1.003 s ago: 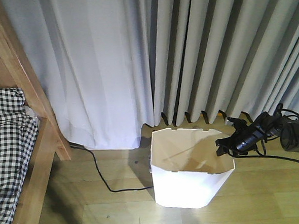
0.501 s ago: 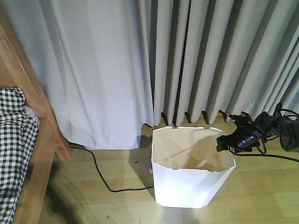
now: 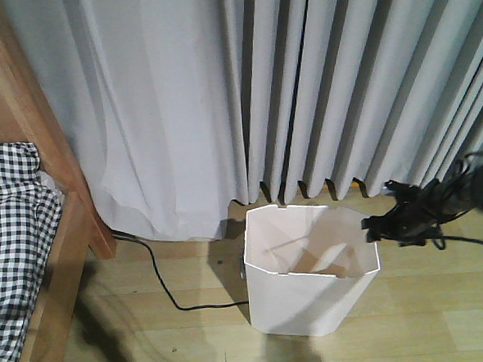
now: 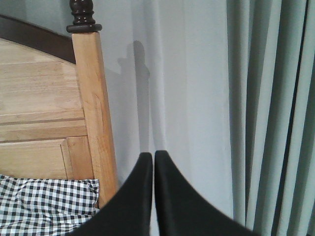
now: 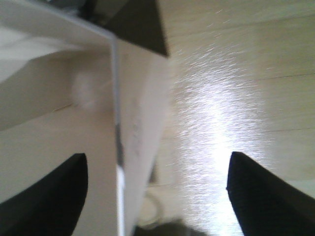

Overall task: Move trash bin to bedside with robot
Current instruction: 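Open the right gripper and release the bin rim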

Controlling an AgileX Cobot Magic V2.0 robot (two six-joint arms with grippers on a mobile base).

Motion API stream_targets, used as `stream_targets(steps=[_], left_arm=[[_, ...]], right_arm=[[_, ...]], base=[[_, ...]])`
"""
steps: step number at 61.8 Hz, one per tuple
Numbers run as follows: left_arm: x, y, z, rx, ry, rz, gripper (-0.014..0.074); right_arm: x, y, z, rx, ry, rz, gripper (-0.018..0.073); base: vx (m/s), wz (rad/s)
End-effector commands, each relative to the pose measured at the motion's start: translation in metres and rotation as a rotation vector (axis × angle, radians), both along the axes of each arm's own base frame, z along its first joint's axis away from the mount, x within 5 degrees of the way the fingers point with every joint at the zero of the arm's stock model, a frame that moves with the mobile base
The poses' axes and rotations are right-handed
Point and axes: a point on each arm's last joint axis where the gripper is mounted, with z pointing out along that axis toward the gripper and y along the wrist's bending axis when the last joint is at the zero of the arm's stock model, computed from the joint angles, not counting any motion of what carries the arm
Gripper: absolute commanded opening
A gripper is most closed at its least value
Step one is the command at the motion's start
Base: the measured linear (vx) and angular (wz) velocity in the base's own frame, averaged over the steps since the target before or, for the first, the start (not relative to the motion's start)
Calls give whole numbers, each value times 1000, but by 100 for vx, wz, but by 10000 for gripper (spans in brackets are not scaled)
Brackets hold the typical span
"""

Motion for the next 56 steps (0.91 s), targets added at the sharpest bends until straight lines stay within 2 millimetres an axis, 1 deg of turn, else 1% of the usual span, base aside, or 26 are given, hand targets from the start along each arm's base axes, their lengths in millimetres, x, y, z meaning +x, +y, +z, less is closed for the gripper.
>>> stream_targets(steps=[1,2,3,6,11,17,30,35,36,42,45,47,48,50,56], left_arm=[[0,-1,3,-23,-70,-9,-6],[0,-1,3,-23,-70,-9,-6],[0,-1,3,-23,-70,-9,-6],[0,-1,3,-23,-70,-9,-6],[0,-1,3,-23,-70,-9,-6],[0,-1,3,-23,-70,-9,-6],[0,-1,3,-23,-70,-9,-6],[0,-1,3,-23,-70,-9,-6],[0,-1,3,-23,-70,-9,-6],[0,-1,3,-23,-70,-9,-6],[0,-1,3,-23,-70,-9,-6],[0,-1,3,-23,-70,-9,-6],[0,-1,3,-23,-70,-9,-6],[0,-1,3,-23,-70,-9,-6],[0,-1,3,-23,-70,-9,-6]], right_arm=[[12,-11,57,-112,-149,-14,561],[7,-10,58,-122,-143,-13,561],[7,-12,65,-142,-163,-11,561],[-3,-12,75,-173,-168,-3,561],[-14,-12,95,-210,-182,23,561],[-27,-9,125,-237,-191,81,561],[-50,-5,209,-285,-288,128,561],[-57,-3,245,-302,-354,121,561],[-59,-3,255,-308,-375,118,561],[-73,1,298,-327,-460,109,561],[-82,3,317,-337,-500,104,561],[-88,4,325,-341,-518,99,561],[-91,5,333,-346,-539,95,561],[-98,6,340,-348,-554,89,561],[-121,11,371,-361,-637,66,561]], base=[[0,0],[0,0],[0,0],[0,0],[0,0],[0,0],[0,0],[0,0],[0,0],[0,0],[0,0],[0,0],[0,0],[0,0],[0,0]])
